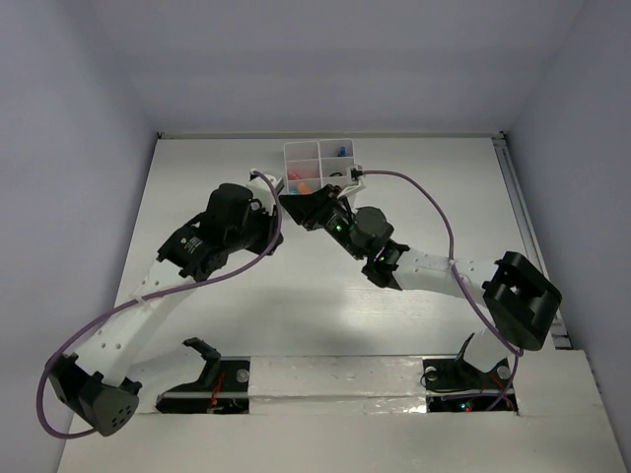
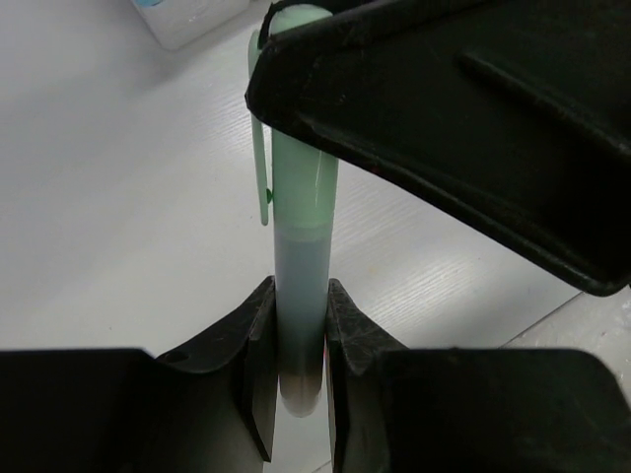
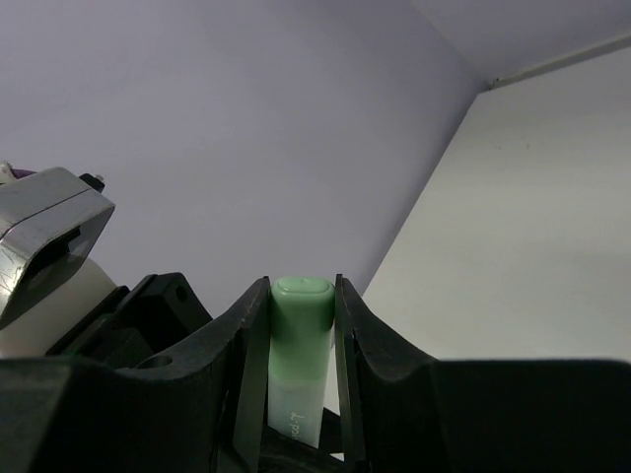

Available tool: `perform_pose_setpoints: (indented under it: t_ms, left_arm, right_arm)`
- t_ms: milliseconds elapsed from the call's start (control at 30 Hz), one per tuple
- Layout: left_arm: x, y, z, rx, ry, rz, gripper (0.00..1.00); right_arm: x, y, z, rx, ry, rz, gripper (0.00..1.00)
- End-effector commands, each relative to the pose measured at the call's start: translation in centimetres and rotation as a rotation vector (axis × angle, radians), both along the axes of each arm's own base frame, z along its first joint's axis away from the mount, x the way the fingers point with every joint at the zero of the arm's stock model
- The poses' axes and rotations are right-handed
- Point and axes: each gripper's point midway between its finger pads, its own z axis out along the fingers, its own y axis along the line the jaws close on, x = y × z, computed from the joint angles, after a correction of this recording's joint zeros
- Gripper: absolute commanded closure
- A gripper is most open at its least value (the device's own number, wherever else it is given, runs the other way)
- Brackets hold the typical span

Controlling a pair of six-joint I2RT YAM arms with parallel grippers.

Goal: Sort the stationery into containers
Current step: Close the pen cap on the pen.

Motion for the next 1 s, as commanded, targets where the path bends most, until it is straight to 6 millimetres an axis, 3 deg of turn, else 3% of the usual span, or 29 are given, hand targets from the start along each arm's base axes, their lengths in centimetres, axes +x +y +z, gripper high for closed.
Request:
perform_pose_setpoints:
  t_ms: [0, 167, 300, 367, 500, 567, 633, 833, 967]
  left_arm:
    - [6.8, -0.2, 23.1, -0.406, -0.68, 0.17, 1.0]
    - [7.1, -0.9, 24.0, -0.439, -0.682, 0.153, 1.0]
    - [6.9, -1.8, 23.1, -0.444, -0.652, 0.134, 1.0]
    - [6.4, -2.4, 21.8, -0.434, -0.617, 0.09, 1.0]
    - [5.0, -3.2, 16.8, -0.39, -0.487, 0.034, 1.0]
    - [4.3, -3.3, 13.7, -0.359, -0.412, 0.017, 0.91]
    - [3.2, -3.1, 12.3, -0.356, -0.37, 0.003, 0.82]
    - [0.3, -2.3, 8.1, -0.353, -0.277, -0.02, 0.53]
    - [-0.8, -0.4, 6.4, -0.329, -0.265, 0.045, 0.48]
  right_arm:
    - [-15.1, 4.5, -14.0, -0.374, 0.21, 0.532, 1.0]
    - [-15.2, 4.4, -14.0, -0.373, 0.209, 0.535, 1.0]
    - [-14.5, 3.5, -13.3, -0.357, 0.206, 0.487, 1.0]
    - [-12.7, 2.4, -12.1, -0.322, 0.21, 0.44, 1.0]
    - [-8.9, 0.2, -9.1, -0.227, 0.199, 0.385, 1.0]
    - [-6.2, -1.3, -8.0, -0.209, 0.183, 0.323, 1.0]
    - [-4.7, -2.3, -6.0, -0.184, 0.153, 0.29, 1.0]
    - [1.7, -6.1, -3.2, -0.157, 0.11, 0.127, 1.0]
    - [5.2, -8.3, -2.5, -0.152, 0.086, 0.041, 1.0]
